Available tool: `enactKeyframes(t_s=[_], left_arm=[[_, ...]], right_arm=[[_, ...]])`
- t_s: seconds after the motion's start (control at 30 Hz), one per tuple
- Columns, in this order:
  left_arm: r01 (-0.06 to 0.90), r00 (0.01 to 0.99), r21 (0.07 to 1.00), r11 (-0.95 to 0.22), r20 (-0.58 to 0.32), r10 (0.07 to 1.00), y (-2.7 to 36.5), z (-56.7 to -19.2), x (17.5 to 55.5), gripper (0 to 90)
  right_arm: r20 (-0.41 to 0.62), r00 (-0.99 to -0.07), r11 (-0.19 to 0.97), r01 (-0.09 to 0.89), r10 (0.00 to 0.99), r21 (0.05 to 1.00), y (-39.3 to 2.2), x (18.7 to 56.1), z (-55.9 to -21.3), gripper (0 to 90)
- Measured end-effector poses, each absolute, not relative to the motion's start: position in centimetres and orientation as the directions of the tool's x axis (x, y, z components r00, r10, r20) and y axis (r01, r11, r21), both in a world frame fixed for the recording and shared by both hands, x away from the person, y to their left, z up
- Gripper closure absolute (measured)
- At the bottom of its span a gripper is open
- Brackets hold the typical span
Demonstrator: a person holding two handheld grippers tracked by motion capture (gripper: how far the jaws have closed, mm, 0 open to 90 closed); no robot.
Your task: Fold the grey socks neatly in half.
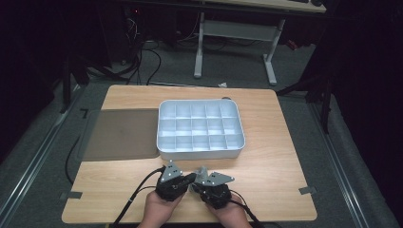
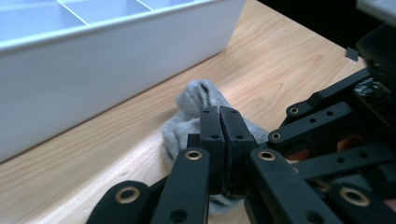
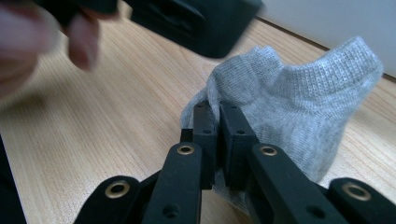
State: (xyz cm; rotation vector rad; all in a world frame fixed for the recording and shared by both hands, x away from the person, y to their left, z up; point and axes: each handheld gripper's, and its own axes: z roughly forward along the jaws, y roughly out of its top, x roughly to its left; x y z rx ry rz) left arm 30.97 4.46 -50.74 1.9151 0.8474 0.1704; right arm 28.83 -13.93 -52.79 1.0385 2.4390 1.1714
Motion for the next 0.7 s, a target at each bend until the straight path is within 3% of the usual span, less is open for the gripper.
enactKeyframes(t_s=[0.23, 0.47, 0.7], left_arm=[[0.511, 0.733, 0.813, -0.281, -0.241, 0.636, 4.5, -51.9, 31.7, 89.8], [0.523, 0.725, 0.805, -0.279, -0.249, 0.642, 4.7, -52.5, 32.1, 89.9], [0.513, 0.733, 0.807, -0.291, -0.237, 0.637, 4.6, -52.6, 32.0, 89.4]], right_arm=[[0.092, -0.715, 0.418, 0.502, 0.693, 0.757, -14.0, 28.8, -52.8, 85.6], [0.139, -0.725, 0.386, 0.507, 0.675, 0.77, -14.4, 28.6, -52.4, 76.1], [0.094, -0.698, 0.326, 0.445, 0.71, 0.834, -16.2, 28.2, -49.7, 85.2]])
